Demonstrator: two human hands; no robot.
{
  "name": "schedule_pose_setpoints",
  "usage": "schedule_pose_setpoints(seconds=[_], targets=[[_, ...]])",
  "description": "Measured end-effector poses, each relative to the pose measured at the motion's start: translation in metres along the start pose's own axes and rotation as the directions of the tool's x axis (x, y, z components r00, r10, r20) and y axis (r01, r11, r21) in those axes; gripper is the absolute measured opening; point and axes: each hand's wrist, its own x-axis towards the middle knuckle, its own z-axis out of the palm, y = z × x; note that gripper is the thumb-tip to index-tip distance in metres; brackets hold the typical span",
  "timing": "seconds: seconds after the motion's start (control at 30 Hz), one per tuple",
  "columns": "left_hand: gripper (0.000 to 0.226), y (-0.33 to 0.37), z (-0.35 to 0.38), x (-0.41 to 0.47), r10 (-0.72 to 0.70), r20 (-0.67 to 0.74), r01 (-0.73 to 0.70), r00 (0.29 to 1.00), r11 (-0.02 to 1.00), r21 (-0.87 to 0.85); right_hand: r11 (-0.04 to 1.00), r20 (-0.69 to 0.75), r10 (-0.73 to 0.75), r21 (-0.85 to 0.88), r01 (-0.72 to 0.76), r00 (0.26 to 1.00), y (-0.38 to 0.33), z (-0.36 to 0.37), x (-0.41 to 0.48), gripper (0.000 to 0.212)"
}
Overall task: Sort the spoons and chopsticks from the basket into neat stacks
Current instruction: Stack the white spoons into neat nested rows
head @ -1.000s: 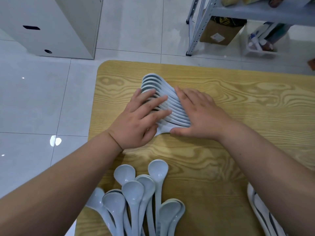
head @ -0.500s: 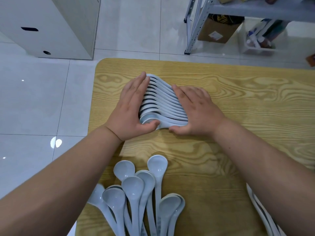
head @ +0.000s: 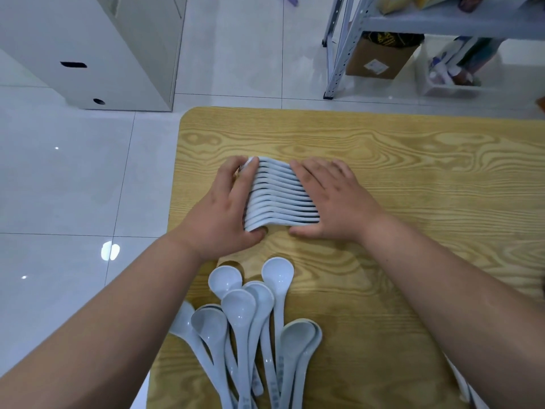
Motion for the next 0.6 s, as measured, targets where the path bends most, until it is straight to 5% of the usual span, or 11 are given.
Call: schedule_pose_setpoints(seconds=[0.6], targets=[[0.100, 0.016, 0.014, 0.008, -0.022, -0.009, 0.023, 1.000, 0.988, 0.151, 0.999, -0.080, 0.005, 0.044, -0.002, 0.997, 0.000, 0.005, 0.003, 0.114]])
